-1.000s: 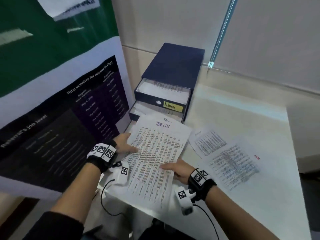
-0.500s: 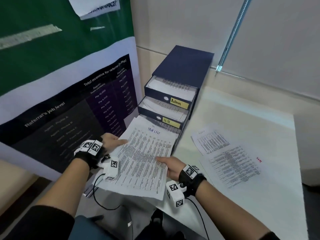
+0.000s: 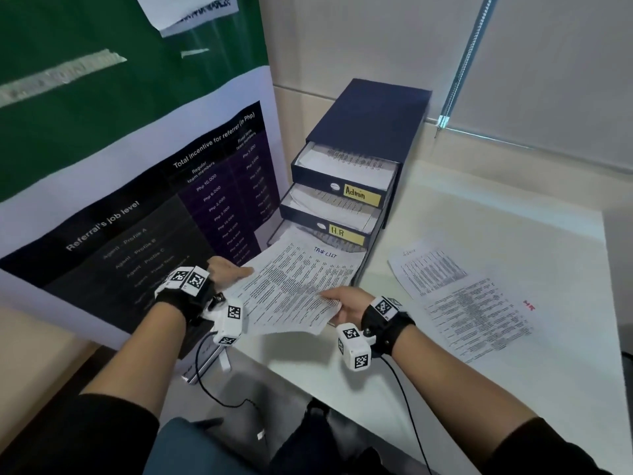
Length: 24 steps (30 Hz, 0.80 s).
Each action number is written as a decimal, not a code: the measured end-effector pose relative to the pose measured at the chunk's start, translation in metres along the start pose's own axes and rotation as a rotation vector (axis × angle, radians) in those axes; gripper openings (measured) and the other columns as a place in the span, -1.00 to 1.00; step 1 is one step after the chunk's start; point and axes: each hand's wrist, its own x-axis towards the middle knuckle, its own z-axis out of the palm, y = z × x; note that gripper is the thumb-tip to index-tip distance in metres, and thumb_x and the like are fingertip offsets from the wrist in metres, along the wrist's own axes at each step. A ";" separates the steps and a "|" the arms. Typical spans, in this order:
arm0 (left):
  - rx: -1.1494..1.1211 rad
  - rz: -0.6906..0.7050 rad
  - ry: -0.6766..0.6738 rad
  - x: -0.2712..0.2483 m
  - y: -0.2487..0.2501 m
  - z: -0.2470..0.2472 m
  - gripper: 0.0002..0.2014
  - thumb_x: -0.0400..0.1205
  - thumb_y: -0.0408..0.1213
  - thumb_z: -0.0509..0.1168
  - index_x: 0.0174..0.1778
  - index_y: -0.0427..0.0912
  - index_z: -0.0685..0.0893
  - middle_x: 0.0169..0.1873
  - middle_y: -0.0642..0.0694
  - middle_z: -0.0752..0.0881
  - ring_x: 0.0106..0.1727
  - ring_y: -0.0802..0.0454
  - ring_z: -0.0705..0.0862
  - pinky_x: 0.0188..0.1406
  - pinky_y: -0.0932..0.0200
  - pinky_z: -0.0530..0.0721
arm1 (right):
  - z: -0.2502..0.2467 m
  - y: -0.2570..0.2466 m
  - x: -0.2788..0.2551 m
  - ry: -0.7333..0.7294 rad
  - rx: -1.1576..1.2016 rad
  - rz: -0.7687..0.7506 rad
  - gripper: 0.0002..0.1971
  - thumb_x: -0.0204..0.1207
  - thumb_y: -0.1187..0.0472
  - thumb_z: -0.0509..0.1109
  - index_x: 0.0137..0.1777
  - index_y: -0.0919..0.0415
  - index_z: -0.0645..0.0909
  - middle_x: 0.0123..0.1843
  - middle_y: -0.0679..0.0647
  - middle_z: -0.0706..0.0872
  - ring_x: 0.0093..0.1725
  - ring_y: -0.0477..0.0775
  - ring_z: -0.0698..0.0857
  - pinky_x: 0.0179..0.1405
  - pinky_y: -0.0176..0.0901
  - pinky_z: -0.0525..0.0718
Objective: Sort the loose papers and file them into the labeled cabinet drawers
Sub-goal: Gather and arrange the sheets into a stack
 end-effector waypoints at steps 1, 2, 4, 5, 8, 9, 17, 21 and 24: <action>-0.010 0.014 0.020 0.004 0.002 0.001 -0.44 0.62 0.02 0.39 0.19 -0.50 0.68 0.18 -0.43 0.72 0.12 -0.27 0.72 -0.08 0.11 0.55 | 0.000 -0.001 0.001 0.004 -0.015 0.004 -0.75 0.66 0.34 0.30 0.30 0.40 0.56 0.20 0.32 0.75 0.10 0.28 0.75 0.29 0.18 0.68; -0.034 0.008 0.022 0.003 0.007 0.001 -0.44 0.63 0.00 0.37 0.21 -0.53 0.65 0.19 -0.43 0.71 0.19 -0.29 0.70 -0.04 0.07 0.58 | -0.003 -0.003 0.006 0.010 -0.012 -0.003 -0.72 0.67 0.32 0.30 0.33 0.41 0.55 0.18 0.32 0.76 0.07 0.28 0.77 0.11 0.14 0.77; -0.143 -0.001 -0.098 0.013 0.009 -0.001 -0.51 0.61 -0.10 0.43 0.25 -0.47 0.65 0.15 -0.35 0.75 0.07 -0.20 0.77 -0.11 0.13 0.66 | -0.006 -0.013 0.012 0.065 0.043 -0.014 -0.69 0.68 0.32 0.28 0.37 0.43 0.52 0.13 0.31 0.78 -0.05 0.24 0.82 -0.25 0.00 0.81; -0.190 -0.002 -0.210 0.020 0.008 -0.004 -0.55 0.57 -0.19 0.48 0.27 -0.43 0.65 0.07 -0.31 0.78 -0.09 -0.10 0.81 -0.22 0.20 0.71 | -0.008 -0.020 0.014 0.096 0.053 -0.016 -0.70 0.68 0.32 0.28 0.35 0.44 0.52 0.10 0.30 0.77 -0.15 0.20 0.83 -0.36 -0.07 0.78; -0.207 0.023 -0.357 0.037 0.008 -0.013 -0.63 0.47 -0.33 0.56 0.17 -0.36 0.75 -0.22 -0.20 0.83 -0.39 0.02 0.78 -0.48 0.27 0.71 | -0.013 -0.041 0.020 0.176 0.055 -0.067 -0.81 0.67 0.25 0.33 0.15 0.38 0.61 -0.09 0.27 0.75 -0.29 0.14 0.75 -0.41 -0.14 0.74; -0.199 0.038 -0.354 0.041 0.009 -0.013 -0.68 0.49 -0.31 0.55 0.12 -0.35 0.77 -0.29 -0.19 0.83 -0.45 0.04 0.74 -0.54 0.29 0.68 | -0.015 -0.047 0.023 0.206 0.036 -0.099 -0.80 0.64 0.21 0.38 0.09 0.36 0.64 -0.14 0.27 0.77 -0.25 0.19 0.72 -0.31 -0.11 0.70; -0.307 0.057 -0.258 0.097 0.025 0.009 -0.67 0.63 -0.02 0.38 -0.05 -0.27 0.81 -0.56 -0.10 0.68 -0.62 0.02 0.46 -0.59 0.32 0.35 | -0.025 -0.053 0.025 -0.019 -0.103 0.069 -0.78 0.48 0.14 0.54 -0.21 0.30 0.66 -0.56 0.13 0.63 -0.71 -0.11 0.52 -0.71 -0.39 0.50; -0.343 0.081 -0.162 0.113 0.049 0.016 -0.71 0.62 -0.07 0.39 -0.05 -0.28 0.77 -0.56 -0.12 0.62 -0.65 0.04 0.47 -0.63 0.30 0.42 | -0.029 -0.066 0.031 0.109 -0.092 -0.025 -0.71 0.52 0.34 0.50 -0.36 0.23 0.48 -0.61 0.08 0.55 -0.76 -0.15 0.47 -0.83 -0.43 0.35; -0.334 0.081 -0.059 0.115 0.067 0.022 -0.80 0.55 -0.29 0.48 -0.09 -0.02 0.57 -0.53 -0.11 0.66 -0.76 0.17 0.52 -0.76 0.37 0.44 | -0.033 -0.078 0.047 0.274 -0.109 -0.157 -0.67 0.53 0.36 0.49 -0.36 0.23 0.42 -0.56 0.20 0.56 -0.68 -0.08 0.49 -0.75 -0.41 0.42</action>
